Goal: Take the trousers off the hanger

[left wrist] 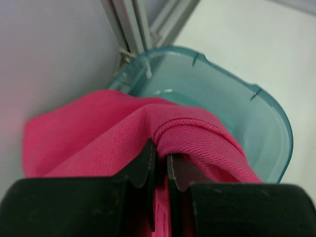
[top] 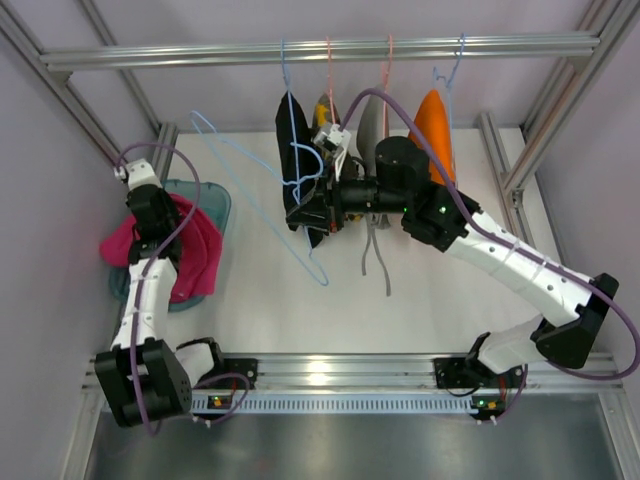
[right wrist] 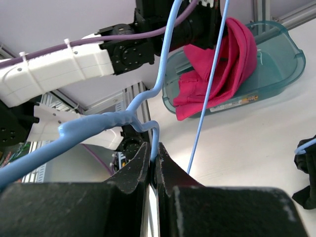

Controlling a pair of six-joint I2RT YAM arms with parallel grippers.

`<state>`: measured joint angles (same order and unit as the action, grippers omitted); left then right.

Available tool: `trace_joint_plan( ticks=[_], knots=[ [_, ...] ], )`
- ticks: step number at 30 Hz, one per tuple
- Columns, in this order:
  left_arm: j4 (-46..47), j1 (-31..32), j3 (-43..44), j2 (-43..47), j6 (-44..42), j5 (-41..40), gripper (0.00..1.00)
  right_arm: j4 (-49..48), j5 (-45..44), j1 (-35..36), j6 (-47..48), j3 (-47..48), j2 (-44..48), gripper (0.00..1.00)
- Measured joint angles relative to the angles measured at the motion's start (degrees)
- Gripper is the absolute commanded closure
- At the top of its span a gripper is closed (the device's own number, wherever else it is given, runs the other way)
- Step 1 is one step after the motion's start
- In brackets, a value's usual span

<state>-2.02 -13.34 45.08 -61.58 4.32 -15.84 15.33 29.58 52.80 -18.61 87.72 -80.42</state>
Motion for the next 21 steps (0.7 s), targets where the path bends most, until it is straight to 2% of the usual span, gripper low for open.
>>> trace_joint_plan(
  ticks=[3,6,10,13,16,17,19,20,21],
  knots=[
    [0.0,0.0,-1.0,-2.7,1.4,2.2,0.83,0.8,-0.2,-0.3,0.2,0.0,0.5,1.0],
    [-0.8,0.1,-1.2,-3.8,2.3,4.8,0.82,1.0,-0.5,-0.9,0.2,0.0,0.8,1.0],
    [-2.3,0.2,-1.2,-5.0,3.0,7.7,0.66,1.0,-0.9,-1.4,0.1,0.0,0.9,1.0],
    [-4.9,0.2,-1.2,-7.1,3.2,10.6,0.63,1.0,-1.0,-1.4,0.0,0.0,0.9,1.0],
    [-7.9,0.2,-1.1,-9.7,3.3,14.2,0.56,1.0,-1.1,-1.5,0.0,0.0,0.9,1.0],
    [-9.1,0.2,-1.0,-10.3,3.5,15.3,0.47,1.0,-1.1,-1.5,-0.1,0.1,0.9,1.0],
    [-11.8,0.2,-0.6,-11.0,3.9,17.2,0.37,1.0,-1.1,-1.5,-0.5,0.2,0.9,1.0],
    [-12.9,0.2,-0.3,-10.9,4.2,18.3,0.22,1.0,-1.1,-1.5,-0.7,0.2,0.9,1.0],
    [-13.9,0.2,0.3,-10.5,4.3,19.5,0.17,1.0,-1.2,-1.5,-1.0,0.2,0.9,1.0]
  ],
)
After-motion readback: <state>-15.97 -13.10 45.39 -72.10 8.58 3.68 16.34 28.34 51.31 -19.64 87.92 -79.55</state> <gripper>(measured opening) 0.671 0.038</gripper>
